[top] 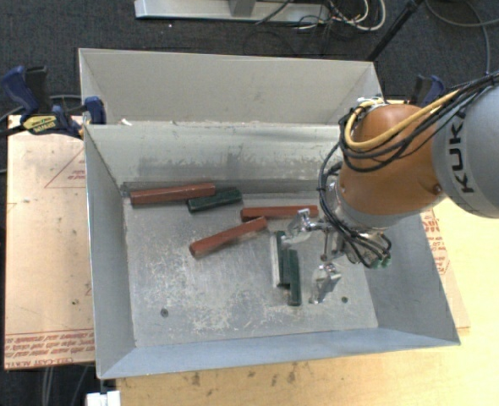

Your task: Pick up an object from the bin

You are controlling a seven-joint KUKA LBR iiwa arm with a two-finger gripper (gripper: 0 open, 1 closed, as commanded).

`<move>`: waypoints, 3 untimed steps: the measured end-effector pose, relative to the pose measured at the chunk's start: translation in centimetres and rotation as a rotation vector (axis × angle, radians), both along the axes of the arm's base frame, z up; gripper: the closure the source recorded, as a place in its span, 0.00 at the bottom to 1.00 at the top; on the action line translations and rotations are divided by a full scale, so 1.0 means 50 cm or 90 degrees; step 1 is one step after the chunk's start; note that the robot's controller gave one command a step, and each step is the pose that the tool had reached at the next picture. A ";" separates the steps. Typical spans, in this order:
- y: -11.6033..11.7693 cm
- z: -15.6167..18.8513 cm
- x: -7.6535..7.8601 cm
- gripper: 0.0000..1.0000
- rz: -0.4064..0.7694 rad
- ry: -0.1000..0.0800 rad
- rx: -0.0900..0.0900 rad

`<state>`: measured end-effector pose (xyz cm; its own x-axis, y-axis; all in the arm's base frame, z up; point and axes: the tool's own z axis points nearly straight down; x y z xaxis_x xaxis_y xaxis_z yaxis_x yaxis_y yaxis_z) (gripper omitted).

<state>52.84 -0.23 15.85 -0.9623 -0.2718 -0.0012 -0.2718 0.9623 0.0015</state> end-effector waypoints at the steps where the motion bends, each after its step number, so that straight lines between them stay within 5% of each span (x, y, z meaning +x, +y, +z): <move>1: 0.000 0.000 0.000 0.00 0.000 0.000 0.000; 2: -0.012 -0.032 0.034 0.00 0.101 -0.004 0.000; 3: -0.053 -0.149 0.079 1.00 0.340 -0.021 -0.002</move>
Offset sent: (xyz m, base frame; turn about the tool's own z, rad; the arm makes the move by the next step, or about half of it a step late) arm 0.0619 -0.0320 -0.0774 -0.6074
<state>56.80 -2.88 8.41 -0.6892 -0.7240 -0.0274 -0.7239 0.6897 -0.0173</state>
